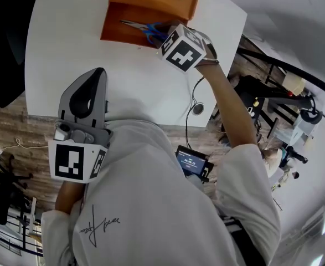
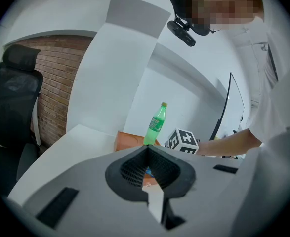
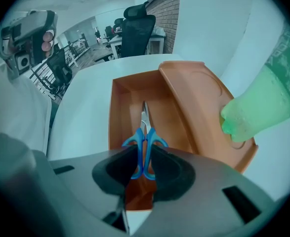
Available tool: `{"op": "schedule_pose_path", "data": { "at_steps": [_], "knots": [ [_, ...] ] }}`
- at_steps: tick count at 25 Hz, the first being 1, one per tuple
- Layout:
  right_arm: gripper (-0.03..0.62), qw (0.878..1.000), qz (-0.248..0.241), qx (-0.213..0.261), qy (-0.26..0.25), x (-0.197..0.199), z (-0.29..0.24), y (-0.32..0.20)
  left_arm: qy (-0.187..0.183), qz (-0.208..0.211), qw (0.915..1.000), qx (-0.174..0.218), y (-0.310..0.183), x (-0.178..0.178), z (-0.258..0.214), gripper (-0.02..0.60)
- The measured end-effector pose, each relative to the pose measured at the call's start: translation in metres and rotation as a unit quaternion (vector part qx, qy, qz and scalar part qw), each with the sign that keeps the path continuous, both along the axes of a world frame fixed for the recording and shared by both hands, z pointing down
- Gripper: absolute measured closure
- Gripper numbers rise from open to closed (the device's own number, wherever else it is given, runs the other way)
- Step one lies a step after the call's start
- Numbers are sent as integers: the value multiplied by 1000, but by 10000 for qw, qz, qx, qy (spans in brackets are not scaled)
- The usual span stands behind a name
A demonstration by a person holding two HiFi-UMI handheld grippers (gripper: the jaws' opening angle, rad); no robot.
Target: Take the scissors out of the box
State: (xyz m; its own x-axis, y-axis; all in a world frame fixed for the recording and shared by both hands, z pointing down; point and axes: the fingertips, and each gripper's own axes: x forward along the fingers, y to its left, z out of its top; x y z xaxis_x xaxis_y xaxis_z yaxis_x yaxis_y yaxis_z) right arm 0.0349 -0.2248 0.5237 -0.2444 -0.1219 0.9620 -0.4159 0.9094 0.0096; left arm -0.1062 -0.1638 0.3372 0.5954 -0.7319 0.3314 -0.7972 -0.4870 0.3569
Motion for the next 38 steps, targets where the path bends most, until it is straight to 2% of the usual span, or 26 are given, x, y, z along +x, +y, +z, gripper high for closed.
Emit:
{"op": "schedule_pose_path", "data": {
  "at_steps": [8, 21, 31, 38],
  "knots": [
    [499, 9996, 117, 166, -187, 15, -9, -1, -24, 7, 9999, 100, 3, 14, -4, 575],
    [499, 9965, 344, 566, -501, 13, -35, 5, -69, 48, 9997, 234, 16, 13, -12, 575],
    [499, 9893, 700, 927, -880, 16, -61, 10, -95, 86, 9995, 300, 23, 17, -15, 575],
    [499, 9800, 953, 1208, -1264, 14, -80, 15, -183, -15, 9991, 391, 22, 11, -17, 575]
  ]
}}
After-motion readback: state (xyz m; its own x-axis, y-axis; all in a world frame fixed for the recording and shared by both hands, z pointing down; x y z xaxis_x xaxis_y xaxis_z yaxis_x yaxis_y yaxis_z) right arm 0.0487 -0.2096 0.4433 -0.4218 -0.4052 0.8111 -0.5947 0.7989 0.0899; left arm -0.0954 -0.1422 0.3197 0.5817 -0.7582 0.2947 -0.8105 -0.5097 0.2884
